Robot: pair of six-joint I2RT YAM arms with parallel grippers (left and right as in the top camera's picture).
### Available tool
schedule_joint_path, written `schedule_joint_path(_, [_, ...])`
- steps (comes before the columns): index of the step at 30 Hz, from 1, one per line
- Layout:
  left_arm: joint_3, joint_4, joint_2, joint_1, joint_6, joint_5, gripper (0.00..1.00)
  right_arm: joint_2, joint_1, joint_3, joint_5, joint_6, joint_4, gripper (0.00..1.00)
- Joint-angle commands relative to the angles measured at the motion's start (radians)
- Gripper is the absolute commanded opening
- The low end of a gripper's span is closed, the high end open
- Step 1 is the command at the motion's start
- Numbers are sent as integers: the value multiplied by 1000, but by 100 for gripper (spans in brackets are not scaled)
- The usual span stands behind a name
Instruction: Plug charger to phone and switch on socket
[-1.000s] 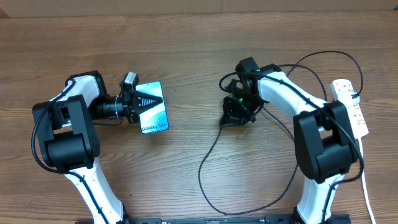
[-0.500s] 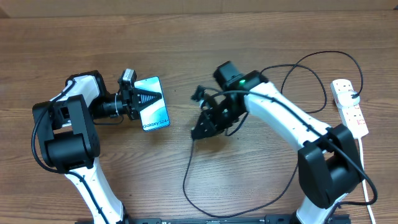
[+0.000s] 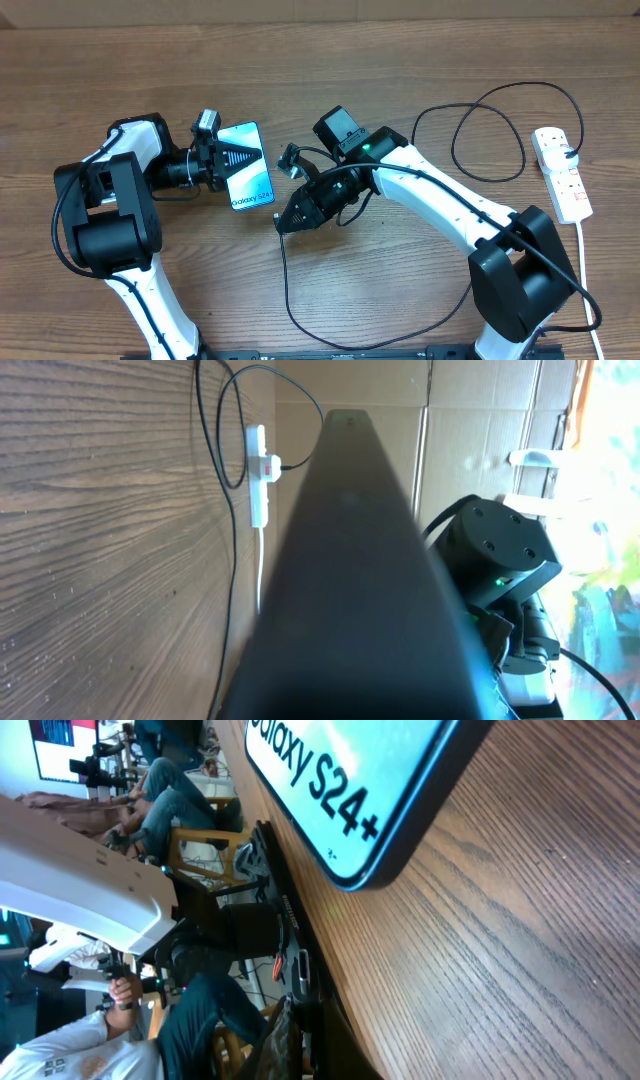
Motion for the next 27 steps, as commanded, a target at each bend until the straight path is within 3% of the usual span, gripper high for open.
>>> schedule_joint_path(1, [22,14,-26,-6,45,50,4,-16,-21,1,63,46,-14,4])
schedule_joint_path(11, [22,50,-26,27,41,34,4,-15,-114,0,521,125,-161,4])
schedule_joint_path(17, [22,50,-26,32,41,13,4,-15,-134,-4,540,153,-153,4])
schedule_joint_path(27, [22,50,-26,32,21,10,4,-6,-132,-80,798,227,-61,4])
